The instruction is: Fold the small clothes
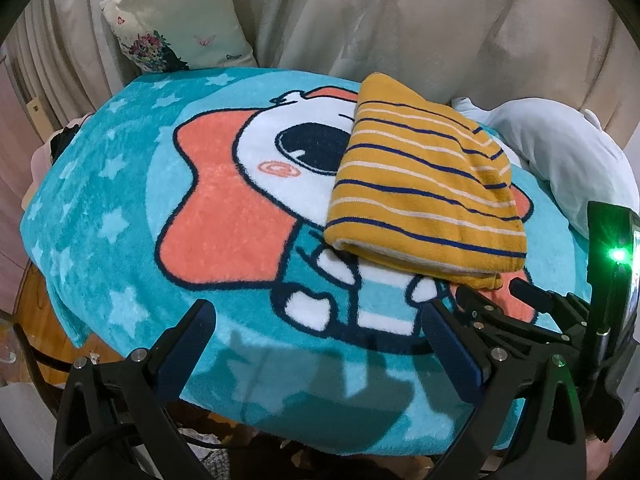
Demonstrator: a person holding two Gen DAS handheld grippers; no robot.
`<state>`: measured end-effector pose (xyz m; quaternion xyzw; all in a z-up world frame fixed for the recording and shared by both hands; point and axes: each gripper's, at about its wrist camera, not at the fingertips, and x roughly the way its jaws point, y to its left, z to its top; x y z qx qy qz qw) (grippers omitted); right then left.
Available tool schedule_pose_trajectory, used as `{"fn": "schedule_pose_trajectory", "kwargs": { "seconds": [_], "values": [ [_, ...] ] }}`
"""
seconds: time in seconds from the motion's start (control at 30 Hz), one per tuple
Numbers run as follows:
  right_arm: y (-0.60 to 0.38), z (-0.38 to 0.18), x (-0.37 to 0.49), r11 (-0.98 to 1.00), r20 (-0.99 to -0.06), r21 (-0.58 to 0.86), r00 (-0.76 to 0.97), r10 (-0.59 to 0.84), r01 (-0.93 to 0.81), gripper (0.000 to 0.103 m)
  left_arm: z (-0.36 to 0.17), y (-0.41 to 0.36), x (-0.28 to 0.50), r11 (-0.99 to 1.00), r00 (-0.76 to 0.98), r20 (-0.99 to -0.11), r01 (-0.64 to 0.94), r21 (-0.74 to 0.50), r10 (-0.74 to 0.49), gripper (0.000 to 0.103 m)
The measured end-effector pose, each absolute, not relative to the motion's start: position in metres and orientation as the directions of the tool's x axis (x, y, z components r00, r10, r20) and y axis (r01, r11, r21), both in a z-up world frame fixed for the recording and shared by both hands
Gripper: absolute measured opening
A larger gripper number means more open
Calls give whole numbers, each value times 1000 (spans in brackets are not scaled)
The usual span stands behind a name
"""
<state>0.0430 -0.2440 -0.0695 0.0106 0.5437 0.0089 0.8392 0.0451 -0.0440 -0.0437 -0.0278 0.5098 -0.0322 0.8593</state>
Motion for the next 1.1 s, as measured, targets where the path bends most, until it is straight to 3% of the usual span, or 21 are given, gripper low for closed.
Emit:
{"fn": "schedule_pose_trajectory", "kwargs": {
  "seconds": [0.33, 0.67, 1.1],
  "values": [
    [-235, -66, 56, 1000, -907, 24, 421, 24, -5, 73, -37, -21, 41, 996, 508, -861, -42, -73, -42, 103],
    [-184, -65, 66, 992, -905, 11, 420, 63, -126, 73, -34, 23, 32, 983, 514, -858, -157, -91, 3, 103],
    [-170, -61, 58, 994, -903, -36, 429, 13, -106, 73, -33, 31, 36, 987, 511, -859, -114, -110, -36, 103]
  ]
}}
